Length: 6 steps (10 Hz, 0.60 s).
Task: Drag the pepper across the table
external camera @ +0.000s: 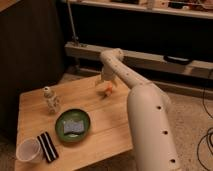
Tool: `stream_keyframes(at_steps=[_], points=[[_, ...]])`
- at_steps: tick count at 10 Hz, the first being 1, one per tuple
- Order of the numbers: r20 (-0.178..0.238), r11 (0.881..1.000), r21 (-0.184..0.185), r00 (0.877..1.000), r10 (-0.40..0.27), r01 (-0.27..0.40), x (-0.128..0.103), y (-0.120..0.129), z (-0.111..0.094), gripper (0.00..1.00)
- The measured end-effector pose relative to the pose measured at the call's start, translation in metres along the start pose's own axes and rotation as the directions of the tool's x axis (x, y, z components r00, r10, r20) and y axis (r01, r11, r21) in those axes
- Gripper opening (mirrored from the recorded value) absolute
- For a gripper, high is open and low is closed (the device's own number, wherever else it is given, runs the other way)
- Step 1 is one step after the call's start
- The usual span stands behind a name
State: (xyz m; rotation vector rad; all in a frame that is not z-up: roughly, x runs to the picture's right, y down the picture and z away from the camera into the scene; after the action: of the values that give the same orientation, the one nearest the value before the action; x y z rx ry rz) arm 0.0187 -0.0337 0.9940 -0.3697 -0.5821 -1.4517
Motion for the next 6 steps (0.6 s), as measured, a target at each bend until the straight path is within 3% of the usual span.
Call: stream_keyframes(at_steps=[3,6], points=[[0.035,0.999,-0.010,0.998,0.046,-0.046,-0.006,0.015,0.013,0.80],[0.042,0.998,-0.011,0.997,0.068,-0.067,-0.018,0.024,0.016,0.79]])
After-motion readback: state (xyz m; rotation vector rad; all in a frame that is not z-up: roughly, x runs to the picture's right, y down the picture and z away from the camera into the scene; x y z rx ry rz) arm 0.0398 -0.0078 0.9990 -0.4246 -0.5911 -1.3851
